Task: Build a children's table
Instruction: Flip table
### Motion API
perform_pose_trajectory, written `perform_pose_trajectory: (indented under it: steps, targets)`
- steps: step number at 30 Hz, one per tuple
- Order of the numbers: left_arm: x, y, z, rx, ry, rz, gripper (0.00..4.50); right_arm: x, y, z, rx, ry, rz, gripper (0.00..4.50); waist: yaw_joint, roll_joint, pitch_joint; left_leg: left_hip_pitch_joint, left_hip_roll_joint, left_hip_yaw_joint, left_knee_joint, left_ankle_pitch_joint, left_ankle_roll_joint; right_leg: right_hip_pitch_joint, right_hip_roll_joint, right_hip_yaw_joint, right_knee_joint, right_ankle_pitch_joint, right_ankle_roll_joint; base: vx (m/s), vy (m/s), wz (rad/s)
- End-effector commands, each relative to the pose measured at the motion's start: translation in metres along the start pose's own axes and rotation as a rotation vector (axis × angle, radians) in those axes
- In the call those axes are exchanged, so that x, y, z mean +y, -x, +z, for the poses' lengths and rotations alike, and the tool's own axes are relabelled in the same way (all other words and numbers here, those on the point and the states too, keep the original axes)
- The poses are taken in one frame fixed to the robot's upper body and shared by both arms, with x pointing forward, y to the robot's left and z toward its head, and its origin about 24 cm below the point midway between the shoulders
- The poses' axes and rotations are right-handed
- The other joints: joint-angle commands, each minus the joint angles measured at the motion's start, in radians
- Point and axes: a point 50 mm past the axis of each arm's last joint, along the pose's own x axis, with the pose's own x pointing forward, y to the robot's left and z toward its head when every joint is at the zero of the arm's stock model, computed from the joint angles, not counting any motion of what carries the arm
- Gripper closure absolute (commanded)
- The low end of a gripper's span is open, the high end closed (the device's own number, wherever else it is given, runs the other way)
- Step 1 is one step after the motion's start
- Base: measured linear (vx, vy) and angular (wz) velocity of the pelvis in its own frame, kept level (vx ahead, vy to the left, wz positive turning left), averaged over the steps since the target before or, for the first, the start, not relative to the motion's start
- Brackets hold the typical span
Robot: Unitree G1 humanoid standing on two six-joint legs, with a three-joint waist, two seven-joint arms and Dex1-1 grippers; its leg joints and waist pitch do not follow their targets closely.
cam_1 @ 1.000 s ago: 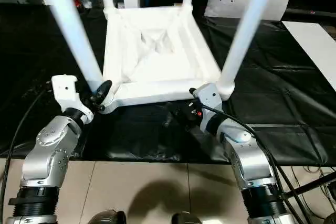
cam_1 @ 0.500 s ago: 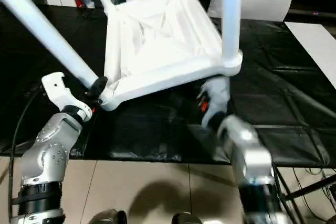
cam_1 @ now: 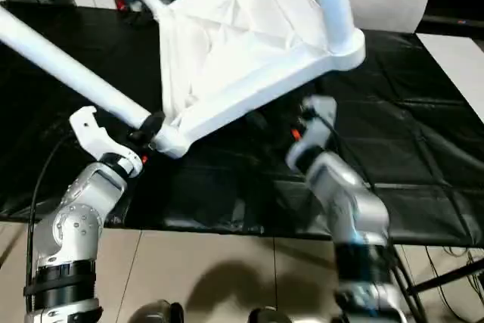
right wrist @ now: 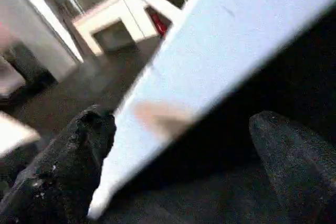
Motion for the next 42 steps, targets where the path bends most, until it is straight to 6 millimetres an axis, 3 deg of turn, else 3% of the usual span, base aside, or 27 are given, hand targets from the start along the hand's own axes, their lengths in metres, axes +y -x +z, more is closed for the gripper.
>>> perform_pose_trajectory:
  steps: [1, 10, 13, 16, 18, 19, 22, 23, 26, 31, 42]
  targets:
    - [-0.011, -0.003, -0.017, 0.079, 0.091, -0.060, 2.46, -0.004, 0.000, 0.000, -0.010, -0.038, -0.016, 0.00, 0.000, -0.007, -0.071, 0.021, 0.071, -0.021, -0.070, -0.076, 0.074, 0.042, -0.086, 0.046, -0.067, -0.110, -0.226, 0.000, 0.000, 0.00]
    - [-0.017, -0.005, -0.019, 0.102, 0.083, -0.089, 2.46, -0.005, -0.037, -0.003, -0.075, -0.224, -0.101, 0.00, 0.006, -0.005, -0.075, 0.022, 0.071, -0.019, -0.069, -0.055, 0.072, 0.044, -0.089, 0.045, -0.058, -0.063, -0.247, 0.000, 0.000, 0.00]
    - [-0.019, -0.005, -0.021, 0.114, 0.078, -0.100, 2.46, -0.002, -0.042, 0.000, -0.117, -0.273, -0.091, 0.00, 0.012, 0.000, -0.077, 0.024, 0.073, -0.018, -0.068, -0.047, 0.076, 0.043, -0.087, 0.044, -0.055, -0.035, -0.248, 0.000, 0.000, 0.00]
    - [-0.022, -0.006, -0.024, 0.131, 0.068, -0.113, 2.46, 0.008, -0.052, 0.009, -0.220, -0.435, -0.005, 0.00, 0.016, 0.001, -0.079, 0.024, 0.073, -0.017, -0.068, -0.041, 0.087, 0.044, -0.087, 0.045, -0.049, 0.010, -0.256, 0.000, 0.000, 0.00]
    - [-0.023, -0.006, -0.025, 0.140, 0.063, -0.122, 2.46, 0.012, -0.057, 0.012, -0.251, -0.505, 0.025, 0.00, 0.017, 0.003, -0.078, 0.023, 0.073, -0.017, -0.069, -0.061, 0.085, 0.044, -0.087, 0.043, -0.051, -0.008, -0.260, 0.000, 0.000, 0.00]
    - [-0.024, -0.006, -0.026, 0.147, 0.054, -0.129, 2.46, 0.013, -0.060, 0.012, -0.263, -0.546, 0.026, 0.29, 0.015, -0.001, -0.077, 0.022, 0.073, -0.016, -0.070, -0.059, 0.086, 0.044, -0.087, 0.043, -0.052, -0.006, -0.259, 0.000, 0.000, 0.00]
    - [-0.025, -0.005, -0.028, 0.156, 0.042, -0.133, 2.46, 0.013, -0.063, 0.011, -0.272, -0.565, 0.018, 0.36, 0.017, 0.002, -0.080, 0.022, 0.073, -0.016, -0.067, -0.035, 0.086, 0.045, -0.087, 0.042, -0.047, 0.014, -0.264, 0.000, 0.000, 0.00]
    - [-0.025, -0.005, -0.028, 0.159, 0.039, -0.135, 2.46, 0.013, -0.064, 0.011, -0.285, -0.583, 0.013, 0.67, 0.016, -0.001, -0.080, 0.022, 0.073, -0.015, -0.067, -0.025, 0.091, 0.045, -0.087, 0.042, -0.046, 0.025, -0.267, 0.000, 0.000, 0.00]
    - [-0.026, -0.005, -0.029, 0.165, 0.033, -0.141, 2.46, 0.012, -0.066, 0.012, -0.301, -0.614, 0.004, 0.74, 0.017, 0.000, -0.080, 0.022, 0.073, -0.015, -0.066, -0.025, 0.100, 0.046, -0.089, 0.042, -0.046, 0.022, -0.269, 0.000, 0.000, 0.00]
    - [-0.027, -0.005, -0.030, 0.174, 0.024, -0.149, 2.46, 0.012, -0.069, 0.010, -0.292, -0.603, 0.004, 1.14, 0.016, 0.001, -0.078, 0.021, 0.073, -0.015, -0.069, -0.047, 0.088, 0.045, -0.088, 0.041, -0.051, -0.017, -0.265, 0.000, 0.000, 0.00]
    - [-0.027, -0.006, -0.030, 0.178, 0.016, -0.144, 2.46, 0.010, -0.072, 0.006, -0.244, -0.548, -0.030, 2.03, 0.015, 0.000, -0.080, 0.021, 0.073, -0.015, -0.066, -0.033, 0.096, 0.046, -0.089, 0.041, -0.048, 0.001, -0.275, 0.000, 0.000, 0.00]
